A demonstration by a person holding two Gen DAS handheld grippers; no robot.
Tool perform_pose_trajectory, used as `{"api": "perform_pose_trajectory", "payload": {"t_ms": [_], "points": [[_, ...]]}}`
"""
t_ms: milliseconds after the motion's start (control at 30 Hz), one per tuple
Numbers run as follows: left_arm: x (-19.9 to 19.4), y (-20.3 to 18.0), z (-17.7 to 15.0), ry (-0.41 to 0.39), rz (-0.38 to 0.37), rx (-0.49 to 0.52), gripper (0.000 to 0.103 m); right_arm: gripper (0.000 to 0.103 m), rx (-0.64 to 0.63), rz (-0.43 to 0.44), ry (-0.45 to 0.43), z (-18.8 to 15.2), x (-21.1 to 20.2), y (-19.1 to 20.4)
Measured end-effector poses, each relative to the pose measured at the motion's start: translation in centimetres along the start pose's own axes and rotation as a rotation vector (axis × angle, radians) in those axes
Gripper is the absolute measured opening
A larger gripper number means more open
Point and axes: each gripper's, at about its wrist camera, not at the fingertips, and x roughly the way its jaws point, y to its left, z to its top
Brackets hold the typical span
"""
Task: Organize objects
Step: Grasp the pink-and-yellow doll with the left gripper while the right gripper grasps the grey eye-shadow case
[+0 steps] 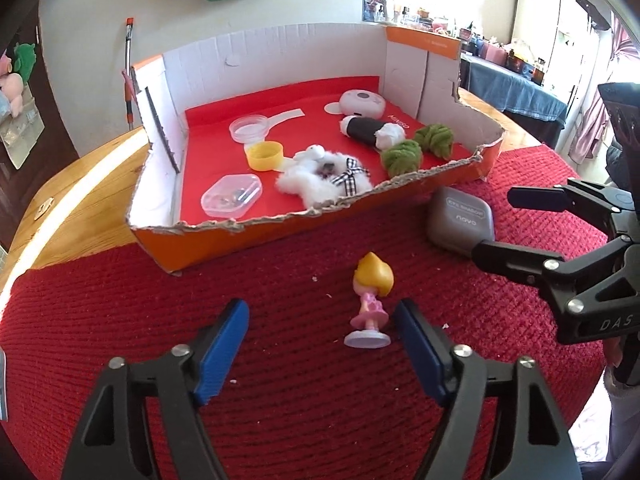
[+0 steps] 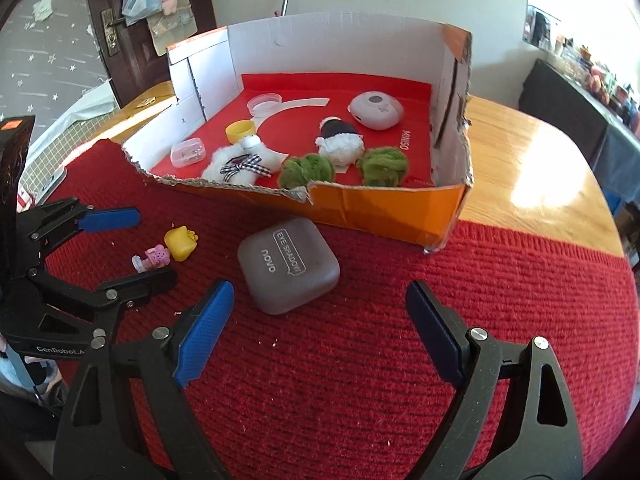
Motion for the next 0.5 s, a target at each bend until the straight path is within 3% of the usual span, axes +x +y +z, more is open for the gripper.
{"api": "perform_pose_trajectory", "payload": {"t_ms": [200,500], "points": [[0.2,-0.4,0.3,-0.005,-0.025,0.021,0.064,0.086,-0.048,-0.01,0.001,0.3,0.5,0.7],[0.3,-0.7,0.6,-0.005,-0.089,0.035,0.045,0.07,-0.088,-0.005,0.014,0.8,1.6,1.4]]}}
